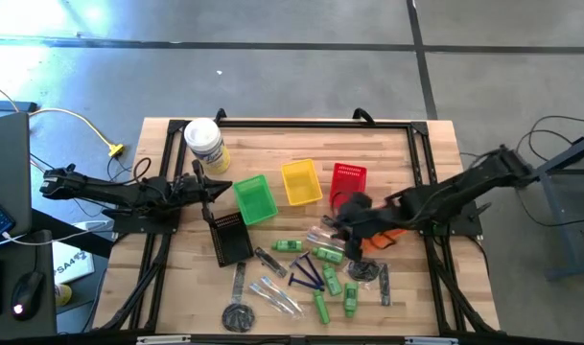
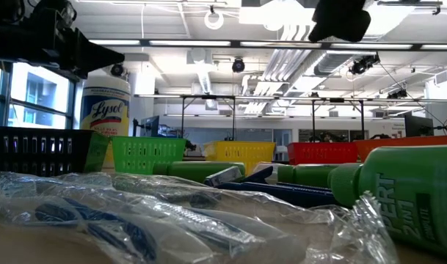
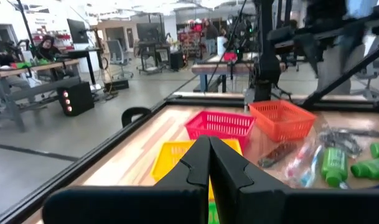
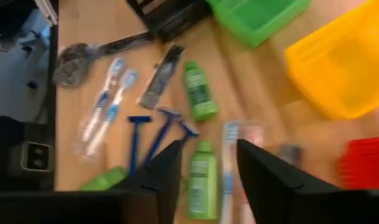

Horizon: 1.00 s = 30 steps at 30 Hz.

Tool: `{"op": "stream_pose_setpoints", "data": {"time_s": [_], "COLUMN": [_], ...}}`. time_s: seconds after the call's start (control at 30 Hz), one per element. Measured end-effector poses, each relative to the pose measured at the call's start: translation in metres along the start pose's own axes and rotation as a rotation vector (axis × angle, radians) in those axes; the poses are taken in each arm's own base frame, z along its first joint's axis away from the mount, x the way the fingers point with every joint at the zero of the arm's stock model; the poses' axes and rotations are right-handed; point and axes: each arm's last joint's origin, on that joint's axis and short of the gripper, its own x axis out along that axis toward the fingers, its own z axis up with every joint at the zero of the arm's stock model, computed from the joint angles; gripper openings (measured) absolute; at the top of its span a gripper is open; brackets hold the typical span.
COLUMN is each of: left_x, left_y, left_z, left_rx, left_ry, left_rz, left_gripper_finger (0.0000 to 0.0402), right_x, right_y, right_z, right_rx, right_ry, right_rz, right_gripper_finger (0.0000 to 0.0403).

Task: Pick & Place Travel size toiletries
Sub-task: Put the green shampoo into the yellow bin

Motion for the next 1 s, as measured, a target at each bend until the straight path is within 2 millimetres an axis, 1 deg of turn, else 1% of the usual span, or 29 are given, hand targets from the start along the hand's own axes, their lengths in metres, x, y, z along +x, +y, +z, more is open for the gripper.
{"op": "stream_pose_setpoints", "data": {"time_s": [0.1,0.23,0.33,0.43,0.5,0.6,0.7,0.87,1.0], "left_x": [0.0,0.0,0.0,0.0,0.0,0.0,0.0,0.0,0.0], "left_y": [0.0,0.0,0.0,0.0,0.0,0.0,0.0,0.0,0.0], "left_z": [-0.003,-0.004,-0.004,-0.004,-0.004,-0.004,-0.005,-0.006,-0.006], "left_rx": [0.006,0.002,0.001,0.001,0.001,0.001,-0.009,-0.021,-0.031], "left_ry": [0.028,0.041,0.04,0.04,0.04,0.041,0.045,0.056,0.056], "left_rz": [-0.002,-0.002,-0.002,-0.002,-0.002,-0.002,-0.002,-0.002,-0.002], "left_gripper_finger": [0.0,0.0,0.0,0.0,0.0,0.0,0.0,0.0,0.0], "right_x": [0.022,0.047,0.064,0.076,0.08,0.085,0.085,0.084,0.085], "right_y": [0.014,0.034,0.048,0.063,0.072,0.081,0.085,0.088,0.095], "right_z": [-0.002,-0.004,-0.006,-0.012,-0.016,-0.021,-0.026,-0.028,-0.031], "right_rx": [0.025,0.108,0.156,0.142,0.136,0.189,0.267,0.404,0.454], "right_ry": [0.086,0.182,0.249,0.282,0.304,0.339,0.366,0.358,0.349], "right_rz": [0.014,0.071,0.11,0.117,0.125,0.139,0.128,0.099,0.115], "right_gripper_finger": [0.0192,0.0223,0.0235,0.0235,0.0233,0.0232,0.0232,0.0231,0.0231]}}
